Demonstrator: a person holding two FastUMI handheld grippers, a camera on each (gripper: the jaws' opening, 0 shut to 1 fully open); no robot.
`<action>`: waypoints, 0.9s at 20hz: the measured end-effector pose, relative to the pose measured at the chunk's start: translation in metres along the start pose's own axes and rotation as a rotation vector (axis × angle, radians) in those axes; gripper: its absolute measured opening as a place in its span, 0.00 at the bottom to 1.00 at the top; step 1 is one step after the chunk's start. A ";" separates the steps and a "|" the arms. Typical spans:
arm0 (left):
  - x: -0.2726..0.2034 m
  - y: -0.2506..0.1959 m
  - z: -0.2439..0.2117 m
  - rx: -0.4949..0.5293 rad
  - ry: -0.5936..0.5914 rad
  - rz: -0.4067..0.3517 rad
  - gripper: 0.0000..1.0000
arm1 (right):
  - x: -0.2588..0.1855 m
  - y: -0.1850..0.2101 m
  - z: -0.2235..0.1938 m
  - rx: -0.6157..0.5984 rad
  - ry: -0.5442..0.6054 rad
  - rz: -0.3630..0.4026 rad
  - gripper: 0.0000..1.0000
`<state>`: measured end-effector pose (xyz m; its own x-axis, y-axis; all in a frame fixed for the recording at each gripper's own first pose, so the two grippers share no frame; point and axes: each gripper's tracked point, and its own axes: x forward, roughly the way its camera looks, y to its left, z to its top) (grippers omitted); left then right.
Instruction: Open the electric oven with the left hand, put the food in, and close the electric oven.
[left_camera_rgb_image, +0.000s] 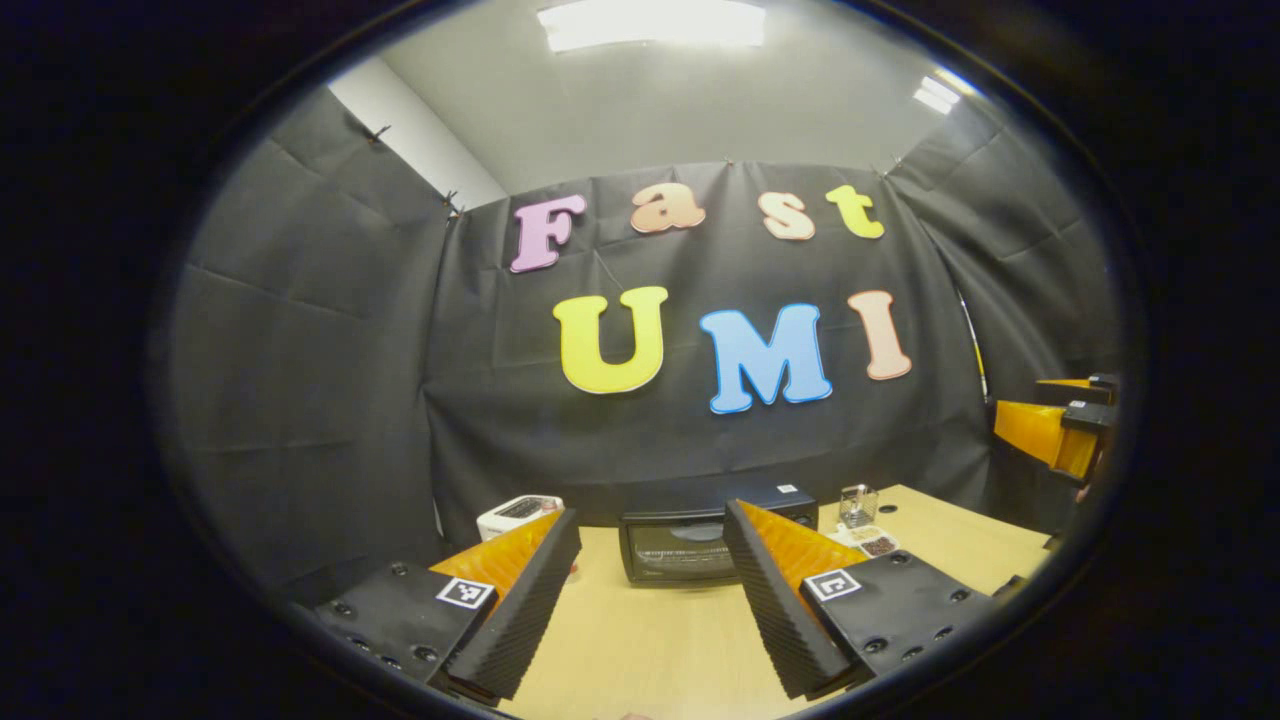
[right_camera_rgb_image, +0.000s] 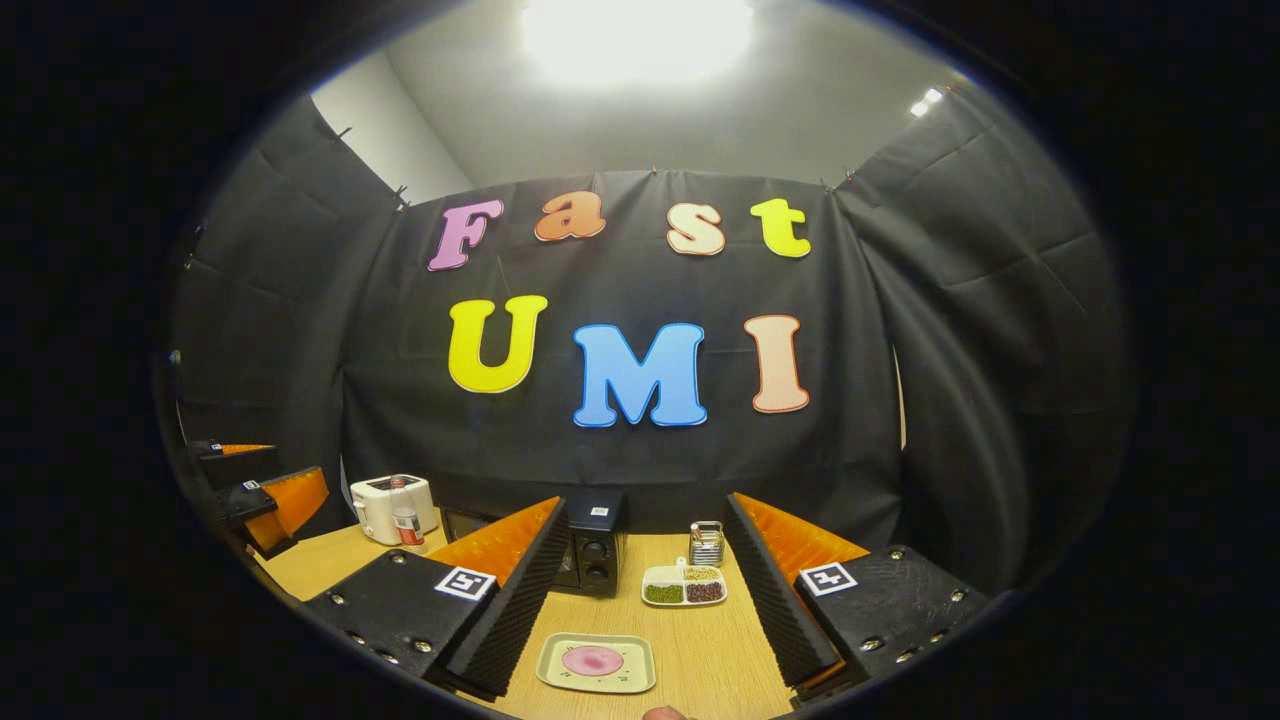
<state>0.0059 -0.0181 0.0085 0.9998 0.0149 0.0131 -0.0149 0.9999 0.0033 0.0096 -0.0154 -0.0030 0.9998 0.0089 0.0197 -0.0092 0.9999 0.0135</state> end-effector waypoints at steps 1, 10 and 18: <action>0.002 -0.002 0.000 -0.007 0.006 -0.006 1.00 | 0.002 -0.001 0.000 0.004 -0.008 -0.001 0.95; 0.007 -0.004 0.013 0.001 -0.024 0.024 1.00 | 0.015 -0.013 -0.003 0.016 -0.014 0.005 0.95; 0.024 -0.019 0.020 0.013 -0.049 0.038 0.97 | 0.019 -0.017 -0.002 0.015 -0.016 0.040 0.95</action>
<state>0.0298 -0.0371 0.0283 0.9967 0.0525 0.0623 -0.0535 0.9985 0.0145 0.0286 -0.0325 -0.0053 0.9982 0.0483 0.0365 -0.0493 0.9984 0.0275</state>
